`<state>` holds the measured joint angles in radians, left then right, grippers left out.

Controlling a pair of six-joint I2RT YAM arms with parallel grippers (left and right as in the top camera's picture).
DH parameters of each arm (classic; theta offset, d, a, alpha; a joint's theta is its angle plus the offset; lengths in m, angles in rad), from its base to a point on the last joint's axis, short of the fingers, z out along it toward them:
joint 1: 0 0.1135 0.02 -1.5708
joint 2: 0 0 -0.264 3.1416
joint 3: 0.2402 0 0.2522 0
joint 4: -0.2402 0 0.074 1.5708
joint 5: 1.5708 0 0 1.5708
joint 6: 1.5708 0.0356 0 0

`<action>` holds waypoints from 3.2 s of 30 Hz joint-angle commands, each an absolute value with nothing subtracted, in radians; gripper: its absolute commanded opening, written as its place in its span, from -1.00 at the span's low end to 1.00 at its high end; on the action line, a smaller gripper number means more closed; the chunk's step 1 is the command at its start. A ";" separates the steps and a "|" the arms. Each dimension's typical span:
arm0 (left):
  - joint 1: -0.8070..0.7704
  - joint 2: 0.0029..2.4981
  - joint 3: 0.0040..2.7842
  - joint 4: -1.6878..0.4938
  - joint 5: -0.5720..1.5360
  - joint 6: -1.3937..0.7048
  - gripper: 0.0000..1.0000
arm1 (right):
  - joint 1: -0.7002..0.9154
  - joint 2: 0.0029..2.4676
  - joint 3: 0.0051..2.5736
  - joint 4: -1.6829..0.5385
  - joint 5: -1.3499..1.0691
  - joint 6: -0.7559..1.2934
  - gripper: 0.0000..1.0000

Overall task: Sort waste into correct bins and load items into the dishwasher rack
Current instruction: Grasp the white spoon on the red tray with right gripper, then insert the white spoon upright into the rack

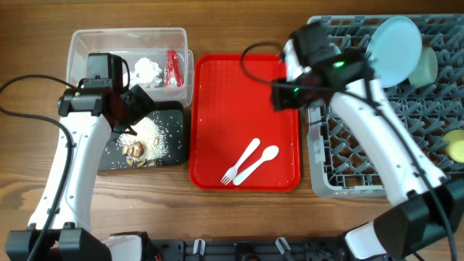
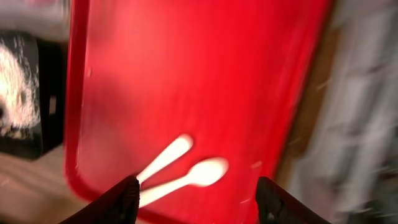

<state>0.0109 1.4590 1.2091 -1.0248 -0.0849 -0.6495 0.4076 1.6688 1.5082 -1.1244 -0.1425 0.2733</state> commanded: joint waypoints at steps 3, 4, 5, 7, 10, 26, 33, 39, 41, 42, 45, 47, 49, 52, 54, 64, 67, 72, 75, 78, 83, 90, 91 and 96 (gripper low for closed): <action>0.018 1.453 1.212 -1.022 -0.095 -0.662 1.00 | 0.510 1.687 1.279 -1.052 -0.181 0.621 0.31; 0.018 1.453 1.212 -1.023 -0.095 -0.662 1.00 | 0.519 1.687 1.235 -1.028 -0.182 0.673 0.30; 0.018 1.453 1.212 -1.023 -0.095 -0.663 1.00 | 0.528 1.687 1.172 -0.984 -0.181 0.722 0.29; 0.018 1.453 1.212 -1.023 -0.095 -0.662 0.99 | 0.530 1.687 1.119 -0.928 -0.178 0.748 0.28; 0.018 1.453 1.212 -1.023 -0.095 -0.663 0.99 | 0.530 1.691 1.048 -0.839 -0.160 0.792 0.15; 0.018 1.453 1.212 -1.023 -0.095 -0.662 1.00 | 0.530 1.841 1.003 -0.731 -0.123 0.838 0.12; 0.018 1.453 1.212 -1.023 -0.095 -0.662 1.00 | 0.526 1.842 1.004 -0.723 -0.081 0.834 -0.21; 0.018 1.453 1.212 -1.023 -0.095 -0.662 0.99 | 0.521 1.842 1.034 -0.722 -0.044 0.805 -0.37; 0.018 1.453 1.212 -1.023 -0.095 -0.662 1.00 | 0.519 1.842 1.048 -0.722 -0.041 0.784 -0.39; 0.018 1.453 1.212 -1.023 -0.095 -0.662 1.00 | 0.517 1.841 1.055 -0.722 -0.041 0.777 -0.41; 0.018 1.453 1.212 -1.023 -0.095 -0.662 0.99 | 0.513 1.827 1.077 -0.722 -0.036 0.732 -0.77; 0.018 1.453 1.212 -1.023 -0.095 -0.662 1.00 | 0.512 1.821 1.081 -0.721 -0.035 0.732 -0.90; 0.018 1.453 1.212 -1.023 -0.095 -0.662 1.00 | 0.512 1.815 1.081 -0.720 -0.035 0.731 -0.91; 0.018 1.453 1.212 -1.023 -0.095 -0.662 1.00 | 0.512 1.815 1.081 -0.719 -0.060 0.705 -0.91; 0.018 1.453 1.212 -1.023 -0.095 -0.662 0.99 | 0.512 1.815 1.081 -0.722 -0.060 0.701 -0.91; 0.018 1.453 1.212 -1.027 -0.095 -0.662 1.00 | 0.452 1.622 1.242 -0.865 -0.060 0.395 -0.92; 0.018 1.453 1.212 -1.027 -0.095 -0.662 1.00 | 0.379 1.558 1.328 -0.933 -0.060 0.291 -0.91; 0.018 1.453 1.212 -1.027 -0.095 -0.662 1.00 | 0.225 1.528 1.384 -0.971 -0.049 0.126 -0.91; 0.018 1.453 1.212 -1.027 -0.095 -0.662 0.99 | 0.126 1.555 1.382 -0.981 0.034 0.102 -0.92; 0.018 1.453 1.212 -1.027 -0.095 -0.663 1.00 | 0.069 1.588 1.382 -0.985 0.030 0.078 -0.92; 0.018 1.453 1.212 -1.026 -0.095 -0.663 1.00 | 0.060 1.690 1.343 -0.979 -0.095 0.075 -0.91; 0.018 1.453 1.212 -1.027 -0.095 -0.662 0.99 | 0.065 1.746 1.336 -0.958 -0.114 0.097 -0.56; 0.018 1.453 1.212 -1.027 -0.095 -0.663 1.00 | 0.065 1.736 1.345 -0.961 -0.114 0.097 -0.24; 0.018 1.453 1.212 -1.027 -0.095 -0.662 0.99 | 0.067 1.632 1.412 -0.962 -0.114 0.128 0.04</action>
<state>0.0109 1.4590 1.2091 -1.0264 -0.0853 -0.6495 0.0494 1.7260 1.3483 -0.9699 -0.0673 0.0971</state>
